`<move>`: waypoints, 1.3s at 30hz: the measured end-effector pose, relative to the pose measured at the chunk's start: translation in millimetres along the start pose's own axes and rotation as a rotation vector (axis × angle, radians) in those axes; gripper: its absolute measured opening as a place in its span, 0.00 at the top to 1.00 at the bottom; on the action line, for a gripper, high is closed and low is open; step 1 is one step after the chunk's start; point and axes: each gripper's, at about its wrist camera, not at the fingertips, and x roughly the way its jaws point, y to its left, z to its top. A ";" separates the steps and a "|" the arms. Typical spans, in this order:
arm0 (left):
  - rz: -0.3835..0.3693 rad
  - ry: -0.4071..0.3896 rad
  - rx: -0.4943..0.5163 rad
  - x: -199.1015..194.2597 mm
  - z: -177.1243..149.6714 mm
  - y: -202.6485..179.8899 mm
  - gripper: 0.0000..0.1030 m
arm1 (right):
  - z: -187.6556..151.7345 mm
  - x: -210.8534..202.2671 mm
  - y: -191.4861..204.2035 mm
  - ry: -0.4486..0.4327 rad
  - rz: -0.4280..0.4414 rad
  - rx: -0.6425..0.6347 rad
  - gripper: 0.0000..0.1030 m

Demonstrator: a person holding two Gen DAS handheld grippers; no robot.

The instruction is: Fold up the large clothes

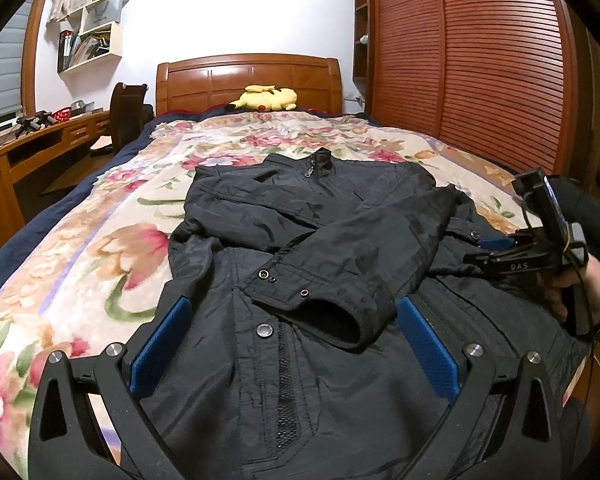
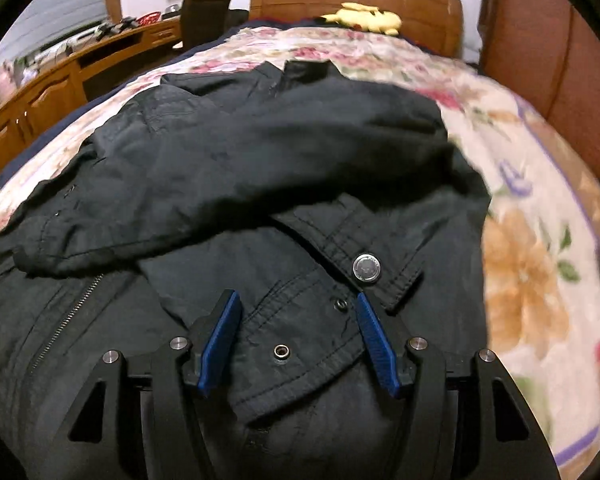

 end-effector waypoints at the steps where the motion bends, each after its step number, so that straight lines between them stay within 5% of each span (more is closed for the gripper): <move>1: -0.003 0.003 0.001 0.4 0.3 -0.7 0.00 | -0.9 3.3 3.2 -0.006 -0.005 0.000 0.38; 6: -0.049 0.037 -0.006 4.1 6.5 -2.6 0.01 | -10.5 2.0 -5.0 -0.020 0.001 0.010 0.37; 13: -0.055 0.103 0.027 20.7 32.0 -4.4 0.23 | -25.8 7.7 -6.1 -0.034 0.008 0.022 0.37; 24: -0.095 0.280 0.035 68.2 26.9 -23.9 0.28 | -20.0 -12.3 -30.9 -0.038 0.047 0.051 0.36; 30: -0.109 0.369 0.088 85.2 13.5 -44.5 0.54 | -20.0 -15.5 -39.5 -0.038 0.059 0.058 0.36; 32: -0.138 0.388 0.103 86.1 11.9 -47.2 0.87 | -20.0 -15.8 -41.0 -0.037 0.060 0.058 0.36; 39: -0.017 0.234 0.084 38.9 49.8 -35.8 0.92 | -20.4 -17.2 -42.7 -0.038 0.060 0.060 0.36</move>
